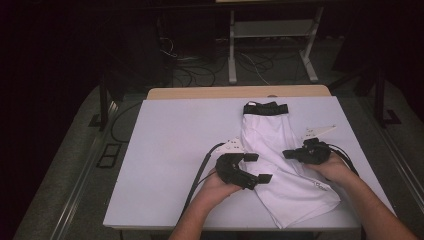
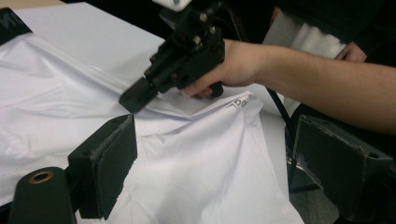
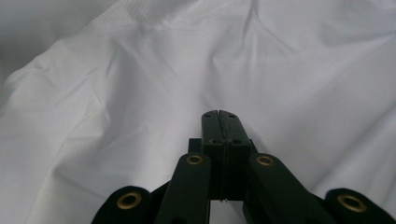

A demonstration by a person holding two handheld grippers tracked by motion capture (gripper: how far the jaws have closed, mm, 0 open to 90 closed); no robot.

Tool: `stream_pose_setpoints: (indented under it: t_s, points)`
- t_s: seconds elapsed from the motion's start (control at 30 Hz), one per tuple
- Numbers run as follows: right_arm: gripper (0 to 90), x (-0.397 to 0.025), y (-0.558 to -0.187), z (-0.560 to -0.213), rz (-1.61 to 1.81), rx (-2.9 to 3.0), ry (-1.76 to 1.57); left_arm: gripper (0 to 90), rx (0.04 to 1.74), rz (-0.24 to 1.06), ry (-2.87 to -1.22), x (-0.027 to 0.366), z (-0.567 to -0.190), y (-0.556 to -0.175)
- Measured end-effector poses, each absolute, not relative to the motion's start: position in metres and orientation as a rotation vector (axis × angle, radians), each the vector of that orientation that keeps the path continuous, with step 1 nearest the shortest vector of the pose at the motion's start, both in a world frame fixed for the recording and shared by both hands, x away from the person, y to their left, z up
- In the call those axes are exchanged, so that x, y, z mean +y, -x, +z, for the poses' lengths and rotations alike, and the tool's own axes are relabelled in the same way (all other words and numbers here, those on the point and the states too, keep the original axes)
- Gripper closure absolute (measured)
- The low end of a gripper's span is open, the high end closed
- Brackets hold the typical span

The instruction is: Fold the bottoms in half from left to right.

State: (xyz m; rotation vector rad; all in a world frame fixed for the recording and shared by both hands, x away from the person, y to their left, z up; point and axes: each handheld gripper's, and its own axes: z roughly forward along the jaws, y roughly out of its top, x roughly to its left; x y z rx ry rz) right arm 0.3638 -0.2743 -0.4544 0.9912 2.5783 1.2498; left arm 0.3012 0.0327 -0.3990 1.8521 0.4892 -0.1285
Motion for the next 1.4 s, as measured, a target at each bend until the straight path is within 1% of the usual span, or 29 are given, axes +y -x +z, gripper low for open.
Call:
stream_pose_setpoints:
  t_s: [0.37, 0.4, 0.43, 0.5, 0.73, 0.77, 0.8, 0.9, 0.93, 0.97, 1.13, 1.17, 1.23, 1.27, 1.37, 1.4]
  points:
    - [88.2, -0.292, -0.355, -0.455, 1.212, 2.536, -1.049, 12.3, 0.508, -0.134, -1.836, 0.037, -0.401, -0.303]
    - [88.2, -0.305, -0.353, -0.457, 1.217, 2.505, -1.096, 12.4, 0.511, -0.129, -1.831, 0.039, -0.401, -0.303]
    - [88.2, -0.305, -0.353, -0.457, 1.217, 2.505, -1.096, 12.4, 0.511, -0.129, -1.831, 0.039, -0.401, -0.303]
    - [88.3, -0.32, -0.351, -0.461, 1.224, 2.483, -1.145, 12.3, 0.517, -0.123, -1.828, 0.042, -0.4, -0.304]
    - [88.3, -0.336, -0.347, -0.459, 1.259, 2.421, -1.208, 12.4, 0.529, -0.123, -1.82, 0.045, -0.4, -0.305]
    - [88.2, -0.336, -0.347, -0.459, 1.259, 2.421, -1.208, 12.4, 0.524, -0.123, -1.823, 0.045, -0.4, -0.305]
    - [86.6, -0.331, -0.342, -0.45, 1.364, 2.401, -1.164, 12.4, 0.527, -0.126, -1.821, 0.044, -0.401, -0.305]
    - [86.6, -0.311, -0.337, -0.439, 1.371, 2.468, -1.072, 12.4, 0.533, -0.131, -1.812, 0.043, -0.403, -0.305]
    - [86.6, -0.311, -0.337, -0.439, 1.371, 2.468, -1.072, 12.4, 0.533, -0.131, -1.812, 0.043, -0.403, -0.305]
    - [88.0, -0.295, -0.334, -0.437, 1.357, 2.533, -1.014, 12.4, 0.531, -0.129, -1.81, 0.044, -0.403, -0.304]
    - [88.3, -0.28, -0.329, -0.437, 1.313, 2.634, -0.955, 12.4, 0.53, -0.127, -1.817, 0.044, -0.404, -0.303]
    - [88.3, -0.272, -0.326, -0.44, 1.237, 2.704, -0.915, 12.4, 0.53, -0.127, -1.817, 0.044, -0.404, -0.303]
    - [88.4, -0.272, -0.326, -0.44, 1.237, 2.704, -0.915, 12.4, 0.532, -0.125, -1.813, 0.047, -0.404, -0.303]
    - [88.4, -0.271, -0.325, -0.449, 1.127, 2.749, -0.945, 12.4, 0.532, -0.125, -1.813, 0.047, -0.404, -0.303]
    - [88.5, -0.292, -0.323, -0.449, 1.131, 2.679, -1.031, 12.4, 0.543, -0.122, -1.8, 0.051, -0.404, -0.303]
    - [88.5, -0.292, -0.323, -0.449, 1.131, 2.679, -1.031, 12.3, 0.543, -0.122, -1.8, 0.051, -0.404, -0.303]
